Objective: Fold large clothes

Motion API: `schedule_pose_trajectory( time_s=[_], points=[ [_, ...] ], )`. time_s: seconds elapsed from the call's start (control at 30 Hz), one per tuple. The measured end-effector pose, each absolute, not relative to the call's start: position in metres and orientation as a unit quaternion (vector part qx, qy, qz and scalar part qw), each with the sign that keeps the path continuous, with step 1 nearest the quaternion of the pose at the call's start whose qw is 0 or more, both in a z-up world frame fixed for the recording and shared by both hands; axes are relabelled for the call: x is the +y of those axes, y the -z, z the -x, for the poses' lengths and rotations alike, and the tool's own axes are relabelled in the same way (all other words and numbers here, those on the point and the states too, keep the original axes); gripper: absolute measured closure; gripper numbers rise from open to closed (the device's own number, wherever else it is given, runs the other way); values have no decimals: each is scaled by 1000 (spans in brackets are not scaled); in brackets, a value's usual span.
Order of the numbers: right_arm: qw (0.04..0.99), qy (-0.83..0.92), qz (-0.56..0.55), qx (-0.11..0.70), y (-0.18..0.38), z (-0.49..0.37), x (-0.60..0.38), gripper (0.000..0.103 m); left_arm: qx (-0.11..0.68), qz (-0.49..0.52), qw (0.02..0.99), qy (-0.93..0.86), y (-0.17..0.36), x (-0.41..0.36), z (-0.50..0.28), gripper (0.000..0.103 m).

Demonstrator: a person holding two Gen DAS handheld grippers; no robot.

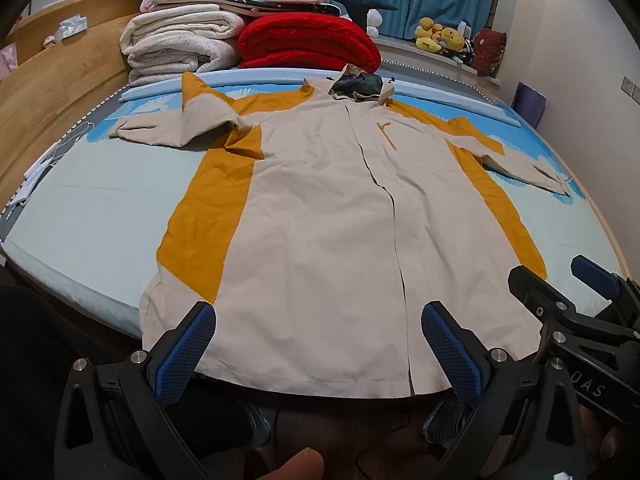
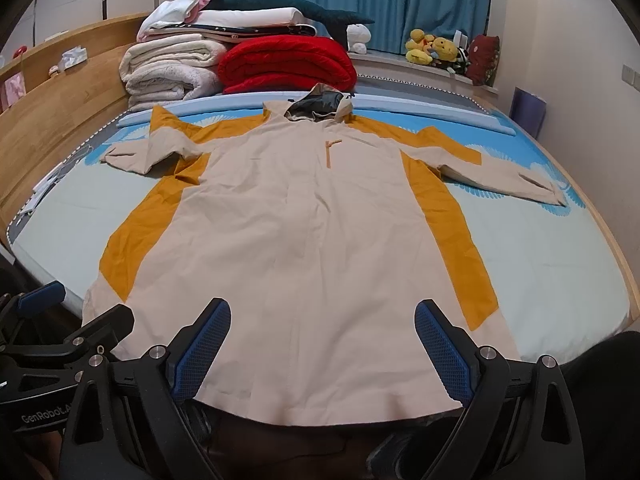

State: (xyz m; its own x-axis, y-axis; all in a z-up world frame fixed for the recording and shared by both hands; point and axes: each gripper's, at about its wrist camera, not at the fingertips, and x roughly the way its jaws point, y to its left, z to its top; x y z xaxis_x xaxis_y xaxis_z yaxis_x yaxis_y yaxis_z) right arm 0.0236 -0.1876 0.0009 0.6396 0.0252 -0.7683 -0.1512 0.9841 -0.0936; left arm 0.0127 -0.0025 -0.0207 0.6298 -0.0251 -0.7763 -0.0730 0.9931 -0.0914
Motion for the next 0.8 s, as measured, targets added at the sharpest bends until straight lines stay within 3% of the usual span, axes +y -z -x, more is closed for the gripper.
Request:
schedule_pose_trajectory(
  time_s=[0.8],
  points=[
    [903,-47,81,420,-2,-24,-188,9,429,56,901,-12,22,-3,-13,1]
  ],
)
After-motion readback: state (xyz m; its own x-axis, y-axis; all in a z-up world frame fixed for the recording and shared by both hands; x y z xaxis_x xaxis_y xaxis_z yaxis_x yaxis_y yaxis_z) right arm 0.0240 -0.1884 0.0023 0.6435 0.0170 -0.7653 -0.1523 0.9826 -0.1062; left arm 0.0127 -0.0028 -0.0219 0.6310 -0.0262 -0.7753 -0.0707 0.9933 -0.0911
